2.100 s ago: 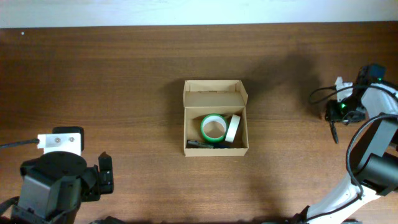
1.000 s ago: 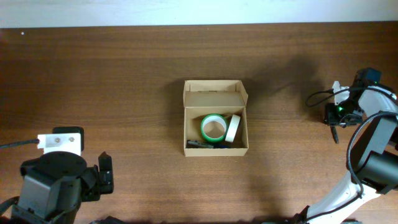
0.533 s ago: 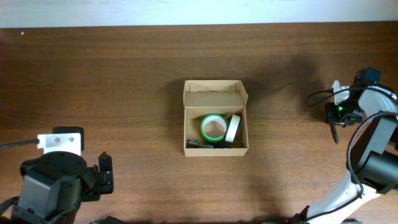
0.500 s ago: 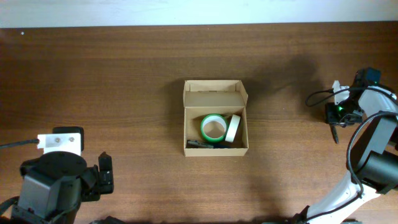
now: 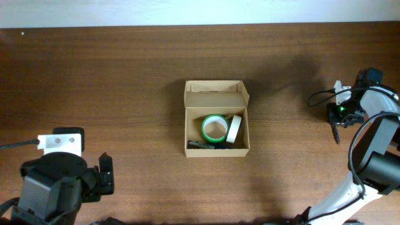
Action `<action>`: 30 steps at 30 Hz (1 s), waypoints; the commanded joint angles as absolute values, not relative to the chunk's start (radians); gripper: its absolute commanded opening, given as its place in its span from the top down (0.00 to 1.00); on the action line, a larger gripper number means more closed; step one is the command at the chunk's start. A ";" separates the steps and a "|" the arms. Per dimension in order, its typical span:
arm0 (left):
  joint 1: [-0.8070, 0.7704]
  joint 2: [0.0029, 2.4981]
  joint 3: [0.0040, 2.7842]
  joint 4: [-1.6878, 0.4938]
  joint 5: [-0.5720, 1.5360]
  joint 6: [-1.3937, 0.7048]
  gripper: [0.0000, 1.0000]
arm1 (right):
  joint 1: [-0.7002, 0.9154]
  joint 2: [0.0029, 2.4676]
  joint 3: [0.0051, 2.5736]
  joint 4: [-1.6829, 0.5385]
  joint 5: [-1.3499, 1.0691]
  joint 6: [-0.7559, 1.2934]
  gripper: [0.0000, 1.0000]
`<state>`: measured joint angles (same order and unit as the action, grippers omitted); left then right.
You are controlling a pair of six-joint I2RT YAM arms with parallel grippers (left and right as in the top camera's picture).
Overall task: Pack container
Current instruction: 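Lower the right gripper and grasp the clear black pen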
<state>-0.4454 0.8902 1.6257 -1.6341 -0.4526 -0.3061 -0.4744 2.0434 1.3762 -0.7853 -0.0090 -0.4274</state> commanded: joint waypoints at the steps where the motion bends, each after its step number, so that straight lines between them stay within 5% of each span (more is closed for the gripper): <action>1: -0.441 0.887 1.622 -1.632 -0.452 -0.291 0.01 | -0.472 2.067 1.370 -0.780 -0.015 -0.430 0.86; 8: -0.441 0.887 1.622 -1.632 -0.453 -0.291 0.01 | -0.472 2.067 1.370 -0.774 -0.015 -0.411 0.96; 30: -0.441 0.887 1.622 -1.605 -0.453 -0.291 0.01 | -0.471 2.043 1.506 -0.884 -0.088 -0.358 0.96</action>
<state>-0.4454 0.8898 1.6257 -1.6112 -0.4526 -0.3061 -0.4744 2.0460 1.4162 -0.8566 -0.0509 -0.3855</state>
